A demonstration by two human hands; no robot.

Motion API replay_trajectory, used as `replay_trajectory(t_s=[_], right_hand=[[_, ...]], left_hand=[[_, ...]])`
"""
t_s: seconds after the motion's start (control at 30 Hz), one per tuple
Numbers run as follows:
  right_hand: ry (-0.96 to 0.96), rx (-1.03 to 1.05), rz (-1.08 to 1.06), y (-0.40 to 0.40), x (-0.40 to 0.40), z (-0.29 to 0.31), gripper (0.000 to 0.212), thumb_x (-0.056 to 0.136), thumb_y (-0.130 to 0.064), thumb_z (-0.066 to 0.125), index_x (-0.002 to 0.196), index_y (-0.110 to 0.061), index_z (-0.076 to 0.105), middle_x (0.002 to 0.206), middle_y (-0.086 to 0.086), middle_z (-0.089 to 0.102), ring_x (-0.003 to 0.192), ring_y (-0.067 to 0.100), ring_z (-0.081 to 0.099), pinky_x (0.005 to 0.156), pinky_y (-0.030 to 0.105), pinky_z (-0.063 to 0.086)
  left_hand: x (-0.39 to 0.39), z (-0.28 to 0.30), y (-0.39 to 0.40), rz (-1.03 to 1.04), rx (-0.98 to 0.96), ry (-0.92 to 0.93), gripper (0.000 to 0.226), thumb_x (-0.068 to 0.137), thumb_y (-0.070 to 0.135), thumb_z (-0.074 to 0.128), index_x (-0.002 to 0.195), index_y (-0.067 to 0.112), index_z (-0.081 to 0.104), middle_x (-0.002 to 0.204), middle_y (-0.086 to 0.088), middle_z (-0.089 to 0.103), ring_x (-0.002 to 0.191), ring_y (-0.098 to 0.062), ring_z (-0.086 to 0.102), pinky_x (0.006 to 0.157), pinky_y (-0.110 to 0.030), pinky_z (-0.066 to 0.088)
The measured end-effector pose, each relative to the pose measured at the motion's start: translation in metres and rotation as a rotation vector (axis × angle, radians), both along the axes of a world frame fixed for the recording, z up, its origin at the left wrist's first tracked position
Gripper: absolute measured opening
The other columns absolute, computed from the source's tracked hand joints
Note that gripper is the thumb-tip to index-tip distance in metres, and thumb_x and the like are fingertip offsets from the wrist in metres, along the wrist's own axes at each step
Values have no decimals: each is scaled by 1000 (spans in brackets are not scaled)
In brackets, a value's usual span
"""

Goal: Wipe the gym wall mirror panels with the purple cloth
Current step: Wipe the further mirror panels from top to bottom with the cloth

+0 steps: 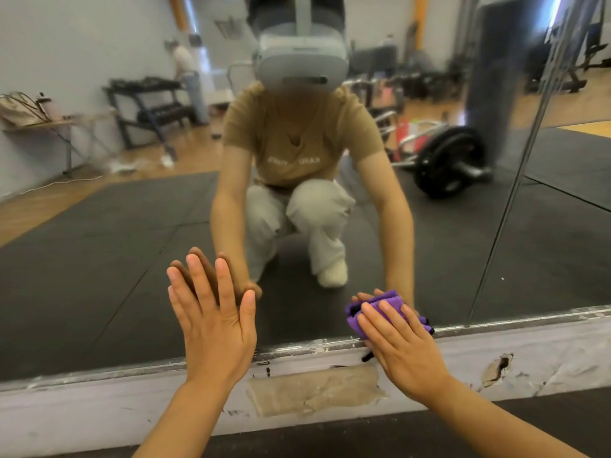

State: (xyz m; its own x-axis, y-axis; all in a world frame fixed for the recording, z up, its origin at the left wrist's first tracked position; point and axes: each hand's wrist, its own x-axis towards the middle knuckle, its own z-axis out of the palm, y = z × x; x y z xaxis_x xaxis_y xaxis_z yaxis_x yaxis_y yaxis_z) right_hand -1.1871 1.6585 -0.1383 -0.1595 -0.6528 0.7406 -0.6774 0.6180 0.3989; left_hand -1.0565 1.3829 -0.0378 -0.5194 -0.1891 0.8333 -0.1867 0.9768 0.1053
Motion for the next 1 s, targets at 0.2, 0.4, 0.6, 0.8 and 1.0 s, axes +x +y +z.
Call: replay_trajectory(t_s=[0.2,0.4,0.6,0.8,1.0], right_hand=[[243,159,135,12,-20,78,75,94,-16,41,162,-13,10,170,2,4,156,19,6,127,39,3],[260,-131,140,-2,-23,159,57,108,-22,40,161,-13,19,163,5,21,156,22,10,127,41,11],[272,58,129,-8,-16,102,72,98,-18,44,162,-17,11,168,1,11,157,22,5,127,44,3],[297,522,104,16,-15,48,66,103,-23,26,163,-17,-1,170,0,-7,157,19,-4,127,39,-7],[331,563,120,16,-19,78,74,94,-17,32,162,-13,2,170,1,-2,157,19,-1,127,39,-6]], left_hand=[[0,0,0,-2,-8,0,69,106,44,23,160,14,-7,165,-13,-23,151,-39,-22,122,-49,-15],[2,1,3,1,10,1,72,104,41,30,161,12,-4,165,-15,-20,151,-40,-20,123,-50,-13],[10,3,3,-2,5,-17,74,102,44,34,162,18,-1,167,-12,-15,153,-37,-17,124,-46,-11],[18,3,-12,23,-113,-43,73,100,45,34,162,22,2,168,-7,-15,154,-32,-16,125,-42,-8],[18,1,-20,46,-173,-57,75,99,46,35,162,23,1,168,-9,-12,155,-33,-11,126,-41,-7]])
